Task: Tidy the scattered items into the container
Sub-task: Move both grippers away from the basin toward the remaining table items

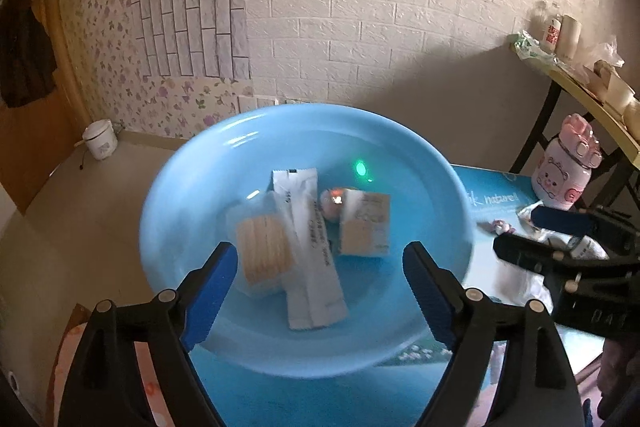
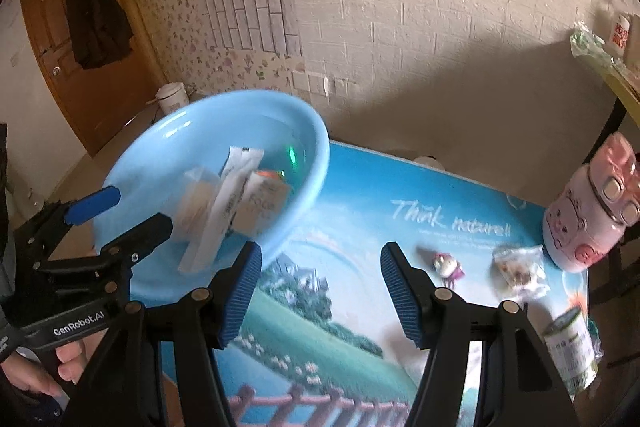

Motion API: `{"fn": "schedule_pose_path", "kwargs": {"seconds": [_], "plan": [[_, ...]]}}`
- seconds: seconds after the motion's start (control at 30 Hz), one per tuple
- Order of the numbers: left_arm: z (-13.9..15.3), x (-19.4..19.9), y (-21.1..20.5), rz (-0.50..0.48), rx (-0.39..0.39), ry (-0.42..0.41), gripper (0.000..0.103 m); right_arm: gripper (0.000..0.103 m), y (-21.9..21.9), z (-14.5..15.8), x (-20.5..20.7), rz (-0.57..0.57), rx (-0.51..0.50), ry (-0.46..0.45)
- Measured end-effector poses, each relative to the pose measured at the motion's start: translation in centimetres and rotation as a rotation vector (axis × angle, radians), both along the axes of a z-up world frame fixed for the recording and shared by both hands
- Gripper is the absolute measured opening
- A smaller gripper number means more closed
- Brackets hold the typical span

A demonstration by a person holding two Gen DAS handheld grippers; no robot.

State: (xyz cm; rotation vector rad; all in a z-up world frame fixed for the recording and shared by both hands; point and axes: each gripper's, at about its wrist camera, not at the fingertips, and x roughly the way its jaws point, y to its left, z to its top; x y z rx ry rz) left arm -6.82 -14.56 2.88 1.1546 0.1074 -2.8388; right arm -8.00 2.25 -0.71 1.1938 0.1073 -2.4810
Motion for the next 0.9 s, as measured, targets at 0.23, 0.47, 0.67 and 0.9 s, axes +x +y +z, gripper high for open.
{"fn": "schedule_pose_path", "kwargs": {"seconds": [0.23,0.47,0.67,0.9], "plan": [[0.3,1.2,2.0,-0.025,-0.015,-0.008,0.087,0.064,1.9,-0.1,1.8,-0.014,-0.013,-0.012],[1.0,1.1,3.1,-0.052,-0.021,-0.002,0.087,0.064,2.8,0.2,2.0,-0.027,-0.029,-0.01],[1.3,1.1,3.8,-0.083,-0.014,0.008,0.087,0.064,2.8,0.1,1.7,-0.034,-0.036,-0.008],[0.8,0.7,4.5,-0.11,-0.009,-0.001,0.087,0.064,4.0,-0.2,1.4,-0.072,-0.036,-0.02]]}}
